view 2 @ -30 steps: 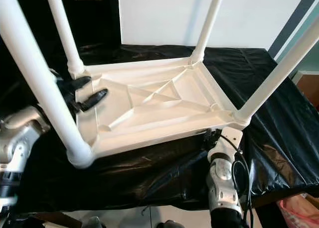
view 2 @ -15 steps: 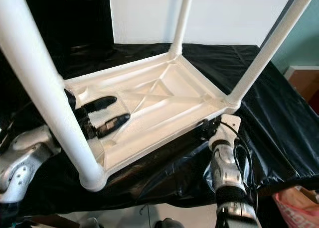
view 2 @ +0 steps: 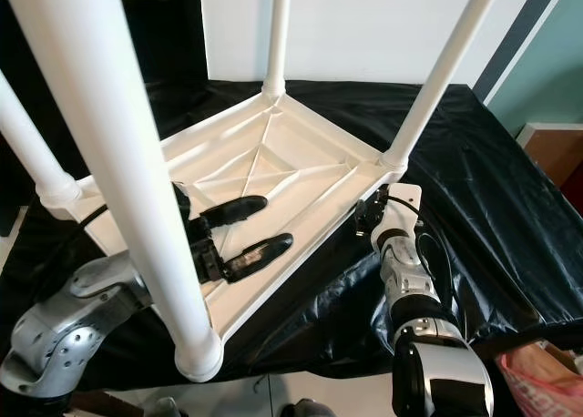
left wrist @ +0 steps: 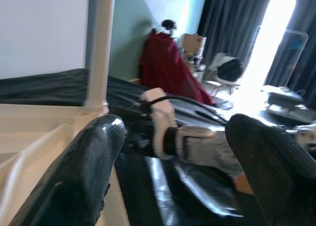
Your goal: Building children table
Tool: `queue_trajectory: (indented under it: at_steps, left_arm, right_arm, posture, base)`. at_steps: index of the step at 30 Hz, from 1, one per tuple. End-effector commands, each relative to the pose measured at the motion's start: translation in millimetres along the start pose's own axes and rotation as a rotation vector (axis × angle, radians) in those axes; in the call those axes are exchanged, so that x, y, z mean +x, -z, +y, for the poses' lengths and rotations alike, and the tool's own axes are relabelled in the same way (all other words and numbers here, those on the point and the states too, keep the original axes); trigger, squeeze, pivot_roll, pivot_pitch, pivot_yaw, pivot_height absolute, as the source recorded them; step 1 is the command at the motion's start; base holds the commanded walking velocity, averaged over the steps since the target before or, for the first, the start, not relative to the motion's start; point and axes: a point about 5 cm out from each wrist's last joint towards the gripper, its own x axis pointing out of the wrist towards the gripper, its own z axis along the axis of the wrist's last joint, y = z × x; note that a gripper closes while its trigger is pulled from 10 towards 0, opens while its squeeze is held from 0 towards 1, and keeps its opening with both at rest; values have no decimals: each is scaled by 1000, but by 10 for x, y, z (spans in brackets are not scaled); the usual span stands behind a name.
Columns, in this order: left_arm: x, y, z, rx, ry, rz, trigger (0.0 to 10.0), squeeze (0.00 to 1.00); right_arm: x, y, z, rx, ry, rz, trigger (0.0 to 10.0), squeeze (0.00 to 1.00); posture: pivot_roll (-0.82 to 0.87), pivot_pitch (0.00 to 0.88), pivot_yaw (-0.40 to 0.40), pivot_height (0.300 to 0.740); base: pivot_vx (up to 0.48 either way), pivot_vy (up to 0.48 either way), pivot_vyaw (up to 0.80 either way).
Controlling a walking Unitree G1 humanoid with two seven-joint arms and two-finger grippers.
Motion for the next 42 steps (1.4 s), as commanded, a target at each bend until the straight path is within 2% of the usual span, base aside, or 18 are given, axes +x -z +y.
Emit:
queue_trajectory:
  at_steps: [1,3,4,6,7,10,11,13,18,20,22,27,29,34,38,42]
  left_arm:
    - [-44,-3,162,60,-94,13,10000,0]
    - [-123,-1,316,112,-149,42,10000,0]
    - [-123,-1,316,112,-149,42,10000,0]
    - [-218,26,453,162,-174,106,10000,0]
    - [-218,26,453,162,-174,106,10000,0]
    - [-367,134,585,227,-152,237,10000,0]
    - [-367,134,585,227,-152,237,10000,0]
    - [-456,188,636,238,-125,293,10000,0]
    - [-539,230,696,248,-107,340,10000,0]
    - [-564,252,730,264,-101,368,10000,0]
    - [-608,289,795,303,-72,428,10000,0]
    - [-632,296,834,326,-41,461,10000,0]
    - [-670,306,861,365,-3,500,10000,0]
    - [-727,296,874,397,38,534,10000,0]
    - [-785,287,878,388,68,570,10000,0]
    - [-846,327,886,441,116,635,10000,0]
  right_arm:
    - [21,-117,-32,-17,20,-69,10000,0]
    - [-2,-148,-115,-14,49,-101,10000,0]
    - [-2,-148,-115,-14,49,-101,10000,0]
    - [-38,-176,-213,-13,58,-140,10000,0]
    - [-38,-176,-213,-13,58,-140,10000,0]
    - [-154,-225,-376,-21,29,-212,10000,0]
    - [-154,-225,-376,-21,29,-212,10000,0]
    - [-259,-242,-467,-23,-28,-245,10000,0]
    - [-374,-223,-518,-46,-109,-255,10000,0]
    - [-427,-197,-514,-72,-147,-252,10000,0]
    - [-570,-135,-435,-114,-273,-239,10000,0]
    - [-706,-100,-331,-122,-383,-229,10000,0]
    - [-837,-74,-263,-134,-476,-210,10000,0]
    - [-975,-49,-194,-161,-580,-183,10000,0]
    - [-1079,-39,-138,-169,-660,-153,10000,0]
    - [-1152,-31,-90,-176,-717,-130,10000,0]
  posture:
    - [130,41,-121,740]
    - [129,45,-119,740]
    - [129,45,-119,740]
    - [124,48,-112,740]
    - [124,48,-112,740]
    - [103,48,-97,740]
    - [103,48,-97,740]
    - [81,50,-84,740]
    - [71,52,-76,740]
    - [63,56,-71,740]
    - [56,58,-67,740]
    - [51,60,-64,740]
    - [46,61,-58,740]
    - [44,64,-51,740]
    - [46,68,-47,740]
    - [58,74,-48,740]
  base:
    - [0,0,0]
    - [0,0,0]
    - [0,0,0]
    - [0,0,0]
    - [0,0,0]
    - [0,0,0]
    - [0,0,0]
    - [0,0,0]
    - [0,0,0]
    - [0,0,0]
    - [0,0,0]
    - [0,0,0]
    - [0,0,0]
    - [0,0,0]
    - [0,0,0]
    - [0,0,0]
